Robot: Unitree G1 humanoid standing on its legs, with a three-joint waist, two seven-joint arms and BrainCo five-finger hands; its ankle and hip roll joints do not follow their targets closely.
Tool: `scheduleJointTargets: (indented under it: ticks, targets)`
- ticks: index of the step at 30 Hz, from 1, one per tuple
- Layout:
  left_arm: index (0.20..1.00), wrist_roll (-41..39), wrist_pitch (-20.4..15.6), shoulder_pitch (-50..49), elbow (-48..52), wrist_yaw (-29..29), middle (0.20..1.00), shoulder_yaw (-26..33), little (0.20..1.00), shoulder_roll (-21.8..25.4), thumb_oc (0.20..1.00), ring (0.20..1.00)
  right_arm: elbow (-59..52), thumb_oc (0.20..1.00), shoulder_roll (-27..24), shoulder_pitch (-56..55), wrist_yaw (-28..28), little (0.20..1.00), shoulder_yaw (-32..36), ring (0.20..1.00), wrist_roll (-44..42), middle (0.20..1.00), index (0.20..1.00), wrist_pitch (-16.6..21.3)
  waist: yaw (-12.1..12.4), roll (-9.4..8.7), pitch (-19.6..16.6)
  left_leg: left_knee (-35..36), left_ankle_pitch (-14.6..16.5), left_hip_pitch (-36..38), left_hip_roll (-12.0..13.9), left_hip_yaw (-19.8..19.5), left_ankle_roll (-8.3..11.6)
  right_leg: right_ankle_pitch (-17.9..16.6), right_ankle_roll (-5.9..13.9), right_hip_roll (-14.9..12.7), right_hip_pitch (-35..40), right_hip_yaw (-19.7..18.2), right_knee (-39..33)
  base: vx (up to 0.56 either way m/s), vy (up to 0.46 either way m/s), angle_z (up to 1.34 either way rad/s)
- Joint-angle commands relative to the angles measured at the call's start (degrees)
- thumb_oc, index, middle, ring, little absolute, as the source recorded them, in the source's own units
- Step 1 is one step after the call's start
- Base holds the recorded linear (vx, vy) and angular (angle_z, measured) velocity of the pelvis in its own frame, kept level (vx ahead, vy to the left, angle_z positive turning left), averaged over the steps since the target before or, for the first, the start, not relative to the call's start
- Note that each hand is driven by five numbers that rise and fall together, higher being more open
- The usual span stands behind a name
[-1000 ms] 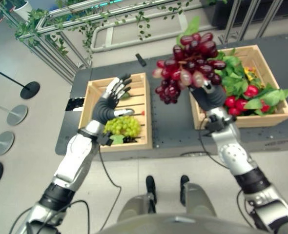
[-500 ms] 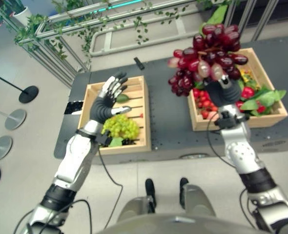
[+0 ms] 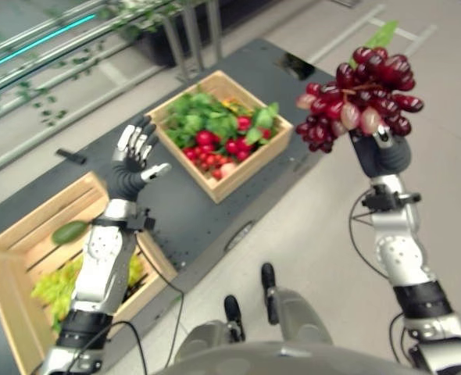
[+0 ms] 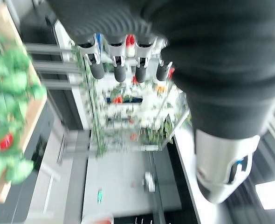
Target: Pick up the fruits from the basket on one side to the basket on the other side
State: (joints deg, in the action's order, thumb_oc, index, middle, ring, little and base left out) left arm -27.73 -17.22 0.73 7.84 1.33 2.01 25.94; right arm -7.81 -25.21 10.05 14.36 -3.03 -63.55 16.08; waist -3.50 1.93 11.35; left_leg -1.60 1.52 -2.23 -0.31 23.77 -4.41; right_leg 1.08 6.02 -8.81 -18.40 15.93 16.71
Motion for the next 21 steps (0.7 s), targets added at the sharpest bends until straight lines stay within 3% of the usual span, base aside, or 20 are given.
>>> scheduleJointTargets:
  ticks: [1, 4, 7, 9, 12, 13, 16, 17, 18, 19, 20, 21]
  targets:
    - [1.0, 1.52, -2.85, -2.48, 4.23, -0.32, 1.0, 2.72, 1.0, 2.41, 1.0, 1.0, -3.21, 0.2, 1.02, 2.14, 1.37, 0.2, 2.76, 0.2, 1.43, 0.2, 0.2, 1.66, 2.03, -0.8, -3.23, -2.62, 5.44, 2.43, -1.17, -5.76, 2.85, 1.45, 0.98, -0.89, 5.26, 2.14, -2.11, -0.04, -0.051, -1.48]
    - [1.0, 1.63, -2.17, -3.92, 5.06, -0.41, 1.0, 3.58, 1.0, 1.75, 1.0, 1.0, -2.29, 0.2, 1.29, 2.06, 1.01, 0.2, 2.19, 0.2, 2.64, 0.2, 0.2, 0.3, 4.15, -0.15, -3.84, -1.9, 6.57, 3.8, 0.76, -1.5, 3.29, 2.09, 2.54, -6.42, 7.9, 9.17, 1.13, 0.03, -0.09, -1.2]
    - [1.0, 1.79, -1.89, -5.26, 5.21, 0.0, 1.0, 5.11, 1.0, 1.02, 1.0, 1.0, -1.9, 0.2, 1.38, 1.51, 1.49, 0.2, 2.09, 0.2, 2.71, 0.2, 0.2, -1.03, 4.22, -1.26, -4.68, -2.17, 7.28, 5.05, 1.49, 2.48, 3.75, 0.16, 3.44, -6.87, 9.43, 11.61, -2.44, 0.06, -0.224, -1.38]
    - [1.0, 1.85, -1.93, -5.36, 4.86, -0.16, 1.0, 5.29, 1.0, 0.52, 1.0, 1.0, -2.15, 0.2, 0.76, 0.65, 1.65, 0.2, 2.81, 0.2, 3.49, 0.2, 0.2, -1.41, 3.47, -2.31, -5.1, -5.02, 8.29, 4.6, 2.51, 3.36, 4.14, 0.36, 3.47, -5.16, 10.87, 9.69, -5.79, 0.08, -0.314, -0.74]
    - [1.0, 1.58, -2.15, -4.81, 3.57, -0.84, 1.0, 4.81, 1.0, -0.29, 1.0, 1.0, -3.05, 0.2, 0.16, -0.45, 1.71, 0.2, 3.9, 0.2, 2.84, 0.2, 0.2, -1.14, 1.94, -3.27, -4.67, -13.05, 9.37, 4.11, 7.06, 4.73, 5.81, 2.94, 1.68, -2.27, 11.5, 6.8, -5.49, 0.14, -0.359, -0.4]
    - [1.0, 2.01, -2.11, -4.78, 3.45, -0.82, 1.0, 4.47, 1.0, -0.24, 1.0, 1.0, -2.92, 0.2, -0.14, -0.76, 1.62, 0.2, 4.23, 0.2, 2.74, 0.2, 0.2, -0.99, 1.65, -3.64, -4.58, -16.79, 8.32, 3.69, 8.86, 4.92, 6.75, 4.06, 0.66, -0.91, 12.44, 5.84, -5.73, 0.17, -0.413, -0.54]
    - [1.0, 1.63, -1.71, -4.85, 3.11, -0.97, 1.0, 3.95, 1.0, -0.92, 1.0, 1.0, -2.9, 0.2, -0.22, -1.99, 0.82, 0.2, 5.33, 0.2, 1.31, 0.2, 0.2, -0.46, 2.09, -4.79, -3.32, -31.4, -1.38, -0.53, 15.12, 0.36, 10.94, 6.58, -3.51, 4.39, 17.05, 2.36, -8.36, 0.17, -0.451, -0.42]
    - [1.0, 1.87, -1.68, -4.46, 2.97, -1.5, 1.0, 3.65, 1.0, -1.14, 1.0, 1.0, -2.78, 0.2, -0.14, -2.26, 0.59, 0.2, 5.41, 0.2, 0.86, 0.2, 0.2, -0.22, 2.68, -5.41, -2.36, -34.34, -1.9, -2.63, 14.26, -2.27, 11.24, 6.39, -4.41, 4.88, 17.84, 1.34, -9.2, 0.0, -0.245, -0.93]
    - [1.0, 2.97, -1.67, -4.2, 2.8, -2.97, 1.0, 3.05, 1.0, -2.08, 1.0, 1.0, -1.82, 0.2, -0.12, -1.89, -0.64, 0.2, 4.71, 0.2, 2.44, 0.2, 0.2, -0.1, 4.03, -6.17, -1.91, -29.52, 2.24, -7.51, 4.81, -9.59, 8.01, 4.74, -4.58, 5.4, 17.53, -2.01, -10.53, -0.05, -0.097, -1.04]
    - [1.0, 3.0, -1.69, -4.16, 2.78, -2.99, 1.0, 3.03, 1.0, -2.08, 1.0, 1.0, -1.82, 0.2, -0.12, -1.87, -0.67, 0.2, 4.72, 0.2, 2.46, 0.2, 0.2, -0.11, 3.99, -6.36, -2.09, -29.03, 1.87, -7.55, 4.51, -9.49, 7.85, 4.53, -4.51, 5.15, 17.35, -2.02, -10.68, 0.1, -0.021, -1.3]
    - [1.0, 4.02, -1.9, -4.63, 2.68, -3.55, 1.0, 3.45, 1.0, -2.22, 1.0, 1.0, -1.06, 0.2, 0.16, -1.85, -0.12, 0.2, 4.45, 0.2, 2.02, 0.2, 0.2, -0.28, 4.87, -5.74, -1.96, -17.28, 1.52, -10.01, 2.52, -14.26, 6.89, 4.58, -3.18, 6.97, 18.19, -5.4, -11.13, 0.14, -0.003, -1.09]
    - [1.0, 4.02, -1.9, -4.63, 2.69, -3.55, 1.0, 3.47, 1.0, -2.23, 1.0, 1.0, -1.03, 0.2, 0.15, -1.83, -0.1, 0.2, 4.44, 0.2, 2.0, 0.2, 0.2, -0.27, 4.96, -5.88, -2.01, -16.49, 0.96, -9.74, 2.34, -14.07, 6.85, 4.38, -3.18, 6.83, 18.08, -5.54, -11.22, 0.21, 0.015, -1.35]
